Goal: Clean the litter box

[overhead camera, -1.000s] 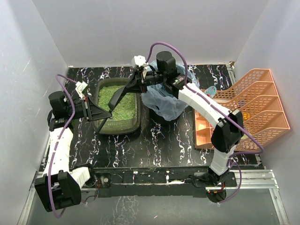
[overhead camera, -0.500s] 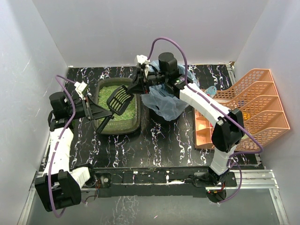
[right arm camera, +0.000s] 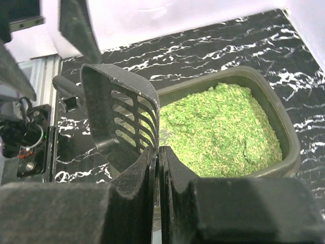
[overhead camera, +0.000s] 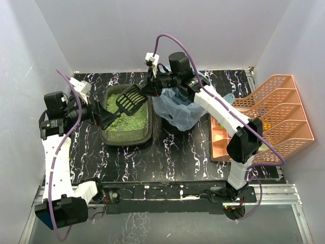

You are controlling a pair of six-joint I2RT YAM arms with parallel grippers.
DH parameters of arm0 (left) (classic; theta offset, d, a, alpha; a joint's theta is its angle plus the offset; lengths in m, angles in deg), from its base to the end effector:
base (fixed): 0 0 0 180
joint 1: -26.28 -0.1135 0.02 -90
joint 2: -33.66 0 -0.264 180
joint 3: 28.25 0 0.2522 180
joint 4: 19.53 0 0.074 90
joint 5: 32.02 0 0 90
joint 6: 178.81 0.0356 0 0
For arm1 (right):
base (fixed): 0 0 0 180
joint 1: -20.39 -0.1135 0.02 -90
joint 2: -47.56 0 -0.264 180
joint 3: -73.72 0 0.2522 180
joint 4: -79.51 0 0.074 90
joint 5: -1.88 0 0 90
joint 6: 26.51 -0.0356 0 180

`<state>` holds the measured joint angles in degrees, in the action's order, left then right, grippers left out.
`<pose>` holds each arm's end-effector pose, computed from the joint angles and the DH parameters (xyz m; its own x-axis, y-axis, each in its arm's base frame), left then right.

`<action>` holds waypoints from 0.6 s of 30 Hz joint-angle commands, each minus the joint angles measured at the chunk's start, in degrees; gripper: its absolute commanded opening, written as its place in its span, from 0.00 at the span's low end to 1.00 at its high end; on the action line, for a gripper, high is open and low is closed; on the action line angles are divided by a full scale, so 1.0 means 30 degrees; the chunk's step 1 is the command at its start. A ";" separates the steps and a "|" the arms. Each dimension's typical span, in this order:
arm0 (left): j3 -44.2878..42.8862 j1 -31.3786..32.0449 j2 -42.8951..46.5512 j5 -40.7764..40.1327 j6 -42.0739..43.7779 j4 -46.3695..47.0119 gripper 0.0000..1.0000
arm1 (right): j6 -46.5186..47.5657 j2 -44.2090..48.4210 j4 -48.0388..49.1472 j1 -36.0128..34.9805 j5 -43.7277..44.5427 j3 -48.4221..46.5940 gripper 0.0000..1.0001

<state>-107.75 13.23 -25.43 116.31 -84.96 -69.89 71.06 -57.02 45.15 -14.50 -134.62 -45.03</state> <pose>0.2027 0.0159 0.3817 -0.4450 -0.0670 -0.8930 0.6311 0.6840 -0.3658 0.3326 0.2634 0.3967 -0.1552 -0.2188 -0.9634 -0.9812 0.1477 0.1245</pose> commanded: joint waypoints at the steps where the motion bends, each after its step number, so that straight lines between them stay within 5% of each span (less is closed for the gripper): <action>1: -0.0757 -0.0129 0.1073 -0.3848 0.5019 -0.2210 0.94 | -0.2159 -0.0812 -0.1135 -0.0209 0.2658 -0.1864 0.07; 18: -0.0621 -0.0056 0.1283 -0.5768 1.7841 -0.3853 0.95 | -0.7888 -0.2657 -0.1856 -0.0466 0.2776 -0.3362 0.08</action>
<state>-109.15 13.23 -20.64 98.62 -43.47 -79.99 52.96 -64.78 36.93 -15.77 -123.84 -52.02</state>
